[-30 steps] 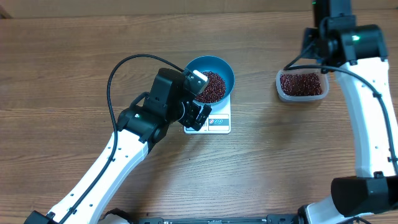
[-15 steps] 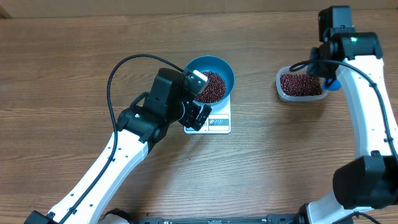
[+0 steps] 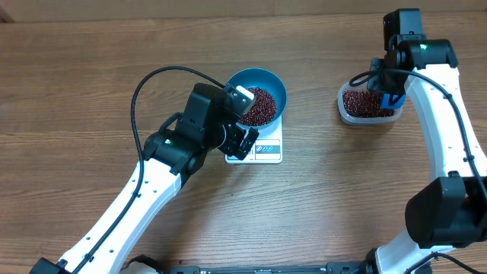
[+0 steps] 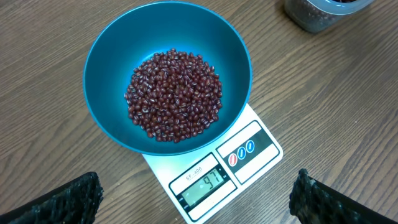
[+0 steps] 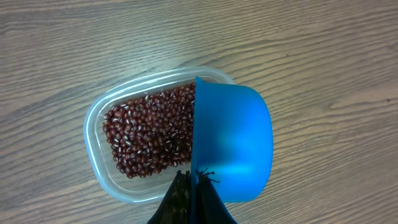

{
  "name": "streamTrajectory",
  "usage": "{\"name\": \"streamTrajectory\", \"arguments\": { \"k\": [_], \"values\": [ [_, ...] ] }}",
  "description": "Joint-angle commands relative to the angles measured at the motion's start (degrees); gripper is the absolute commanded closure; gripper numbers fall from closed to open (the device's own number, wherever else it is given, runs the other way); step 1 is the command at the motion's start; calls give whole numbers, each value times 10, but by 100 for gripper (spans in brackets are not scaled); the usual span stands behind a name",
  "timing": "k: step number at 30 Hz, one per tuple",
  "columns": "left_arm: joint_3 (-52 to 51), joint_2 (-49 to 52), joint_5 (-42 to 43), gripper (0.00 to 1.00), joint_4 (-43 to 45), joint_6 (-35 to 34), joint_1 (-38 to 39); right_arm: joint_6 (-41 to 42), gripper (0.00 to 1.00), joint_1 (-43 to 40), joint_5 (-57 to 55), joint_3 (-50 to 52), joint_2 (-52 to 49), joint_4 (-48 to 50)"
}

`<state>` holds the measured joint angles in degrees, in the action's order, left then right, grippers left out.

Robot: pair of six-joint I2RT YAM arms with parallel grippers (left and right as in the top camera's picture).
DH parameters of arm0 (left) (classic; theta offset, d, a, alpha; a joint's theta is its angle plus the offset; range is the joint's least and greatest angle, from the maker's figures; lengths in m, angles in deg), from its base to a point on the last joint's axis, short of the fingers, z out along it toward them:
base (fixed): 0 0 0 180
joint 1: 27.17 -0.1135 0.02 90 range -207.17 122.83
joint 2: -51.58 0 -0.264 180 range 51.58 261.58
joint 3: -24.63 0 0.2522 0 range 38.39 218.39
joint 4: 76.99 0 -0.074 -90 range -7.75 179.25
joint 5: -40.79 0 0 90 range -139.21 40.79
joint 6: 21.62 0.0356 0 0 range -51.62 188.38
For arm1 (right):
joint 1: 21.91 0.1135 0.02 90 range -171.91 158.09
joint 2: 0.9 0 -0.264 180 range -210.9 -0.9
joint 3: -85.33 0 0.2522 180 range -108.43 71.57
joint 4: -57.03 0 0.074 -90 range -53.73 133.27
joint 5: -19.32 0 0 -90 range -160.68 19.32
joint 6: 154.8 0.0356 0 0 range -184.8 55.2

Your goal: Scoop item into bowl and weigh 150g on scale

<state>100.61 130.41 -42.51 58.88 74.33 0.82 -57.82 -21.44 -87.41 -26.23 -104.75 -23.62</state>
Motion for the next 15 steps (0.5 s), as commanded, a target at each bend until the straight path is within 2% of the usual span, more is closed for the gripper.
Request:
{"name": "streamTrajectory", "arguments": {
  "k": [1,7,15],
  "values": [
    [-1,-1,4,0,2,-8,-2,-15,96,2,5,0,-20,5],
    [-1,-1,4,1,2,-8,-2,-45,96,21,-10,0,-47,18],
    [-1,-1,4,0,2,-8,-2,-45,96,43,-62,0,-76,15]
  ]
}}
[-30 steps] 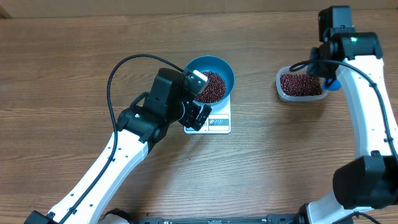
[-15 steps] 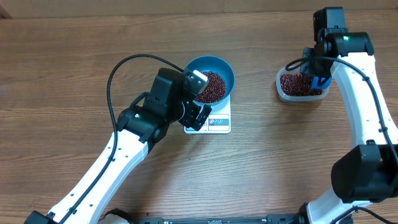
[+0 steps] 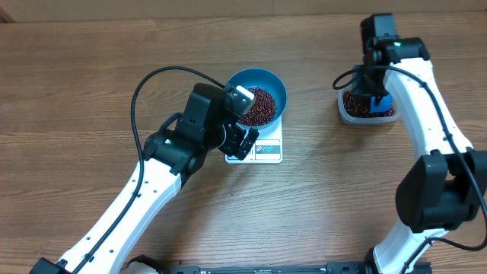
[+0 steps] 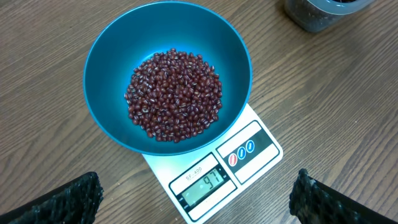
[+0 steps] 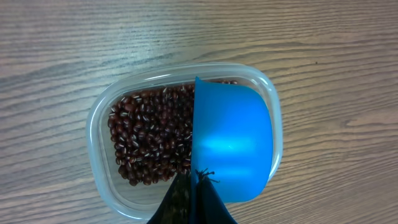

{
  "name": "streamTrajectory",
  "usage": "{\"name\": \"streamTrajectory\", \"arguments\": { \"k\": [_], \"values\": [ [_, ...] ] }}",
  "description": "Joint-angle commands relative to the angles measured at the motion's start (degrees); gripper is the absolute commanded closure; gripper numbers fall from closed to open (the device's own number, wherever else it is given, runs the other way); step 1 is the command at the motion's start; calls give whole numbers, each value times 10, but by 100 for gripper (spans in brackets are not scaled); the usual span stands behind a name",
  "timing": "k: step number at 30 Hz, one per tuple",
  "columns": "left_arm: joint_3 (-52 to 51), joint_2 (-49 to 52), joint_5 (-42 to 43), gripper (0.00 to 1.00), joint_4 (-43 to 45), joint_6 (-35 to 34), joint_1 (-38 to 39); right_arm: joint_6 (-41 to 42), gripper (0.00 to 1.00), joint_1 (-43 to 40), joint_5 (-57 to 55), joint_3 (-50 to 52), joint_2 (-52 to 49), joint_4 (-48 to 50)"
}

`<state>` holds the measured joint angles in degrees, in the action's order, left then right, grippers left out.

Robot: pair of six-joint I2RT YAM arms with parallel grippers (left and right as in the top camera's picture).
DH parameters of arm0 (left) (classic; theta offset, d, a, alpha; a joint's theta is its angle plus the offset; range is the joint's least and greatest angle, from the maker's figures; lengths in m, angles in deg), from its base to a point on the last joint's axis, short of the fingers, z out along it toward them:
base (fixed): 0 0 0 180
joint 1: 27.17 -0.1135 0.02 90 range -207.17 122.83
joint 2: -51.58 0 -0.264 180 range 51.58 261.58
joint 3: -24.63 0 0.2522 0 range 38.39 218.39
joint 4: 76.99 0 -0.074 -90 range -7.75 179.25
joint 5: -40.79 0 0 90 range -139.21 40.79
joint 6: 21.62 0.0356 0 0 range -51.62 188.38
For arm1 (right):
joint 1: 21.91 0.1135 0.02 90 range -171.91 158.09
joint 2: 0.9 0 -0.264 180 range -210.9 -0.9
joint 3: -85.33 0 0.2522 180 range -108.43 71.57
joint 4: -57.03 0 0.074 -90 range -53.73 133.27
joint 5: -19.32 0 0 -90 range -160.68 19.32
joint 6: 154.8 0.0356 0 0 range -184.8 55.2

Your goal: Scoop item into bowl and weigh 150g on scale

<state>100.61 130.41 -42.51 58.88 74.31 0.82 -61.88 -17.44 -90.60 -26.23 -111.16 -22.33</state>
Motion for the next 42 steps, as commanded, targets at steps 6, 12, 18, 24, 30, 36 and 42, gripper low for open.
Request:
{"name": "streamTrajectory", "arguments": {
  "k": [6,12,18,24,30,36,42],
  "values": [
    [-1,-1,4,0,2,-8,-2,-5,96,14,-73,0,-27,-7],
    [-1,-1,4,1,2,-8,-2,-7,96,15,-75,0,-43,-14],
    [-1,-1,4,0,2,-8,-2,-9,96,16,-46,0,-50,-14],
    [-1,-1,4,1,2,-8,-2,-9,96,16,-44,0,-50,-16],
    [-1,-1,4,0,2,-8,-2,-9,96,16,6,0,-50,-19],
    [-1,-1,4,1,2,-8,-2,-9,96,16,71,0,-50,-20],
    [-1,-1,4,0,2,-8,-2,-9,96,15,124,0,-50,-20]
  ]
}}
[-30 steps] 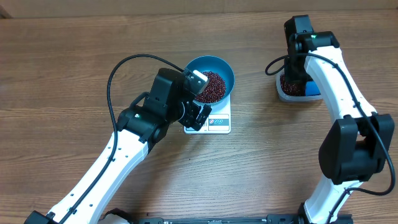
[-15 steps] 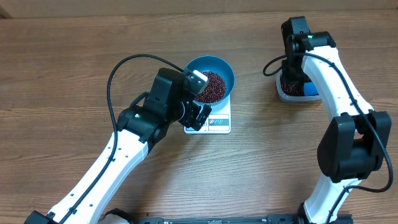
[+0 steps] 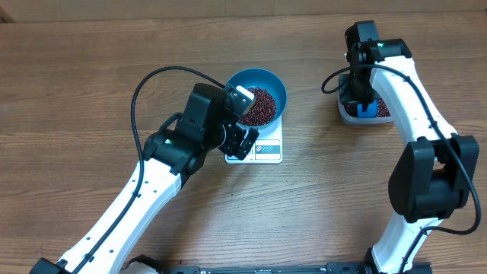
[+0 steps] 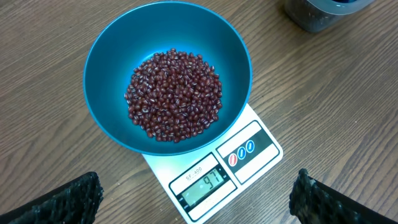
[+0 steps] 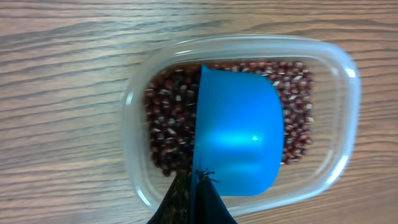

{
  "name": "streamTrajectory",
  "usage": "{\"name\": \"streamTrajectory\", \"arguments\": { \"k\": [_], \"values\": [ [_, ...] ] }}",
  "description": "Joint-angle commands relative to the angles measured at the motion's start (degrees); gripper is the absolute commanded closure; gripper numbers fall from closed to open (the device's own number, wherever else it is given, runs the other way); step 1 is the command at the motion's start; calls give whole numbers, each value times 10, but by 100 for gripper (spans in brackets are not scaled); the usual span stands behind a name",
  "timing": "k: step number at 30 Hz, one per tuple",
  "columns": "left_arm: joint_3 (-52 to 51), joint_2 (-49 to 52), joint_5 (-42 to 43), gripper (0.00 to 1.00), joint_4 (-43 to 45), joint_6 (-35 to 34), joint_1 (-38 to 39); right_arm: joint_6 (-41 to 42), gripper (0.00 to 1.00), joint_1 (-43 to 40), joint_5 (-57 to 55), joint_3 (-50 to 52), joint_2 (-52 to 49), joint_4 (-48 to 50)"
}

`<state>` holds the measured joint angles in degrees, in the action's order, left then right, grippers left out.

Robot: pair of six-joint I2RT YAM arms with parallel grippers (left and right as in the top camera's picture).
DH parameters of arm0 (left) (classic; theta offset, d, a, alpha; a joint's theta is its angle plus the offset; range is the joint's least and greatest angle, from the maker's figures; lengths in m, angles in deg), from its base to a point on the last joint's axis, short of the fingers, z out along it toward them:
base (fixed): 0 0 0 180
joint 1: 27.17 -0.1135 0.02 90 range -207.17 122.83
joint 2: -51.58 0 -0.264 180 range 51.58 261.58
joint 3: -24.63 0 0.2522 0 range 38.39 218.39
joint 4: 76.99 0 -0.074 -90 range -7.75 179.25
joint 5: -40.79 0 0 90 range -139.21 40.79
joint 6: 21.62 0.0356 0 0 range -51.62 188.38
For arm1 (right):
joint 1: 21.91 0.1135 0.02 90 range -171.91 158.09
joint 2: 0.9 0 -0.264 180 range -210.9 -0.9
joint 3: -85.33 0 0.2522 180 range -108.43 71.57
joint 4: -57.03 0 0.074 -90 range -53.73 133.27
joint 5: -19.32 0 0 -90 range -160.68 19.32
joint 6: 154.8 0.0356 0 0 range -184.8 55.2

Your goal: Scoop item into bowl and weigh 150g on scale

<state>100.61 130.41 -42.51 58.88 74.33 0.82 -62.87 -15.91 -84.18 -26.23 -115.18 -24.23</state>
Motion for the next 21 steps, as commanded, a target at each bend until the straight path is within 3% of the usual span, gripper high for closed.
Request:
{"name": "streamTrajectory", "arguments": {
  "k": [1,13,21],
  "values": [
    [-1,-1,4,0,2,-8,-2,2,96,-1,65,0,-9,0],
    [-1,-1,4,1,2,-8,-2,1,96,-40,164,-1,-9,10],
    [-1,-1,4,1,2,-8,-2,-24,96,-127,346,-1,-9,16]
  ]
}}
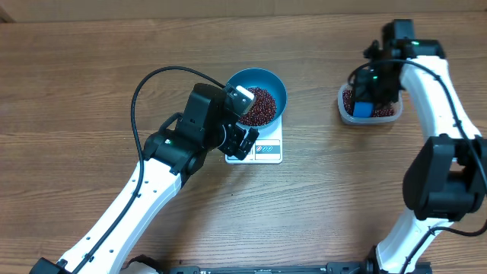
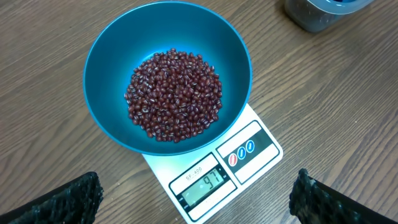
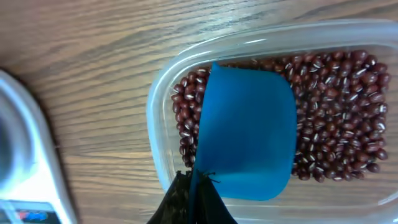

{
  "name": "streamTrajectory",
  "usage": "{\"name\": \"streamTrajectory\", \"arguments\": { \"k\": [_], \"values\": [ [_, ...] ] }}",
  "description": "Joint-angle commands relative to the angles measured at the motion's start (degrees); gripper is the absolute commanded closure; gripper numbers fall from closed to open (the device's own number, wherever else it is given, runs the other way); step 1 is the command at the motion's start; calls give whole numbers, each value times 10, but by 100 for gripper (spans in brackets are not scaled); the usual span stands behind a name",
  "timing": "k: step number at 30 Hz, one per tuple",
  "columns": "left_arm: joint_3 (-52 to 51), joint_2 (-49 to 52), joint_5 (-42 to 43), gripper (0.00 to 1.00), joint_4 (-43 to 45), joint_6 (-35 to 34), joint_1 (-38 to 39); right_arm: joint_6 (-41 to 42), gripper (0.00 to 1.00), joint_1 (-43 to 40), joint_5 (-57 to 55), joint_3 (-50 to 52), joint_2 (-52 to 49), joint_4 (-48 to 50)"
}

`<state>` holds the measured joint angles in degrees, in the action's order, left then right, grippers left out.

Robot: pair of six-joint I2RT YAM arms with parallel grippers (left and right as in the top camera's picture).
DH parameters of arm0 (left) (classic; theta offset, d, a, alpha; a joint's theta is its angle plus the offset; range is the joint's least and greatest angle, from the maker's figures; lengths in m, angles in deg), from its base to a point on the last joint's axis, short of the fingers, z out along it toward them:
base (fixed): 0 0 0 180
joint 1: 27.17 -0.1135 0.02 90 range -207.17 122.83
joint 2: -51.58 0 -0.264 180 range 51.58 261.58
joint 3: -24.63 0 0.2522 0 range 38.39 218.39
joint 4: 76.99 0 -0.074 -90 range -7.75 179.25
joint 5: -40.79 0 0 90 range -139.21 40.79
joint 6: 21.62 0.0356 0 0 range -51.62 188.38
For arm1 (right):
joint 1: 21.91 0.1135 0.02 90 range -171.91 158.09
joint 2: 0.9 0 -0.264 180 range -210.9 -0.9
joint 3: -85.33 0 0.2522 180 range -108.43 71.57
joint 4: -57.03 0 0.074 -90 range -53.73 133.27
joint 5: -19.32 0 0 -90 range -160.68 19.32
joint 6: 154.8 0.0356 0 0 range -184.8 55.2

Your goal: Scoop item into bowl and weigh 150g on scale

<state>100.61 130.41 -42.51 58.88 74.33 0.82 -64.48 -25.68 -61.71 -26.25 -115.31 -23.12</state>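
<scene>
A blue bowl [image 2: 109, 59] of red beans [image 2: 174, 93] stands on the white scale [image 2: 252, 146], whose display [image 2: 204, 180] reads 97. My left gripper [image 2: 196, 196] hangs open just in front of the scale, holding nothing. At the right, my right gripper [image 3: 194, 182] is shut on the handle of a blue scoop [image 3: 249, 143]. The scoop's cup is tilted down in the left part of the clear bean container [image 3: 160, 118]. From overhead, the scoop [image 1: 364, 108] shows inside the container [image 1: 388, 116]. Whether the cup holds beans is hidden.
Loose red beans [image 3: 336, 124] fill the right part of the container. The scale's edge [image 3: 25, 143] shows at the left of the right wrist view. A black cable [image 1: 152, 80] loops over the left arm. Bare wooden tabletop [image 1: 319, 190] lies between scale and container.
My right arm has swung from the container's left side to its right, and the wrist has turned. The scoop stays in the container. The left arm, the bowl and the 97 reading are unchanged.
First my right gripper held the scoop over the container's right edge. Then it was over the container's middle, later close over the beans from the left side. Now it is turned and tilted in the container's left part. The scale has read 97 at every moment.
</scene>
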Motion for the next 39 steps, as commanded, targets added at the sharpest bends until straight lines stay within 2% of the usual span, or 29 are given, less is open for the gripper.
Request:
{"name": "streamTrajectory", "arguments": {
  "k": [1,6,27,32,39],
  "values": [
    [-1,-1,4,0,2,-8,-2,-8,96,-37,137,-1,-8,3],
    [-1,-1,4,0,2,-8,-2,-8,96,-68,178,-1,-8,-4],
    [-1,-1,4,1,2,-8,-2,-40,96,-142,187,0,-8,-17],
    [-1,-1,4,0,2,-8,-2,-84,96,-161,258,0,-8,-28],
    [-1,-1,4,0,2,-8,-2,-101,96,-181,290,0,-8,-36]
  ]
}}
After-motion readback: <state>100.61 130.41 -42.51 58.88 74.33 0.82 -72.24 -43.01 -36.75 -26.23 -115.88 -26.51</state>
